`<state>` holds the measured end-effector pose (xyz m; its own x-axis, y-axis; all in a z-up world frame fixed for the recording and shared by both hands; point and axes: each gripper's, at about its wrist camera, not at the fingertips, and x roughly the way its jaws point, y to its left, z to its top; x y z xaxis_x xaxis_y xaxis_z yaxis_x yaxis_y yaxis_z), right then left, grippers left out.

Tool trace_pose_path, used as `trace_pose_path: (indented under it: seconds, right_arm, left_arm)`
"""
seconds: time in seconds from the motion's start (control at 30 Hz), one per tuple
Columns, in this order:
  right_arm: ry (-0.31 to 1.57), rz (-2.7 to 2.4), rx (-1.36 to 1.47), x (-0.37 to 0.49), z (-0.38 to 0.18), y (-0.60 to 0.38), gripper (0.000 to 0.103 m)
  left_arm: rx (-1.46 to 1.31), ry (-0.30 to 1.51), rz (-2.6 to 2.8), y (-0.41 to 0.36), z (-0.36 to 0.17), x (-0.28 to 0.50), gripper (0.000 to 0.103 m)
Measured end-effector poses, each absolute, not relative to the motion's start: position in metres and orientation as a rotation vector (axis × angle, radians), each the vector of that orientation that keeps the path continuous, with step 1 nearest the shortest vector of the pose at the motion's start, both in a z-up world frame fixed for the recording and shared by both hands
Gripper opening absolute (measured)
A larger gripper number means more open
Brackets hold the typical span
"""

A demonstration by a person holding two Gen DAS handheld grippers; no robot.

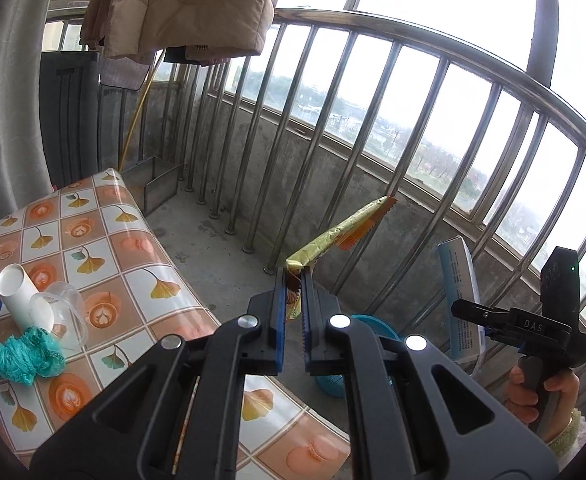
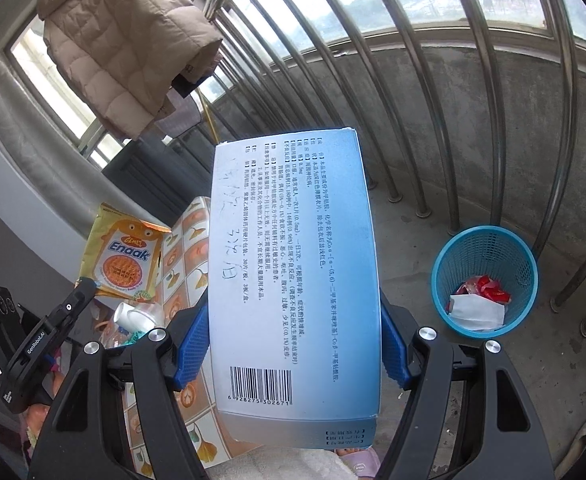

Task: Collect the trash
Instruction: 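Lift the wrapper and box and carry both toward the blue wastebasket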

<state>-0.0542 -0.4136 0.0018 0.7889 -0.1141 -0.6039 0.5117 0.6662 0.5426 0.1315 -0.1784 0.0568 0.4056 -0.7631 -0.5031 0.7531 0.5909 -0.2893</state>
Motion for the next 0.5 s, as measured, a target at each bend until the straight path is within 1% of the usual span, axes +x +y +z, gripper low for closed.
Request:
trace_pose_path:
  seconds: [0.5]
  right_arm:
    - [0.547, -0.434, 0.859, -0.098, -0.024, -0.455, 0.070]
  left_arm:
    - [0.045, 0.679, -0.995, -0.228, 0.044, 0.105, 0.005]
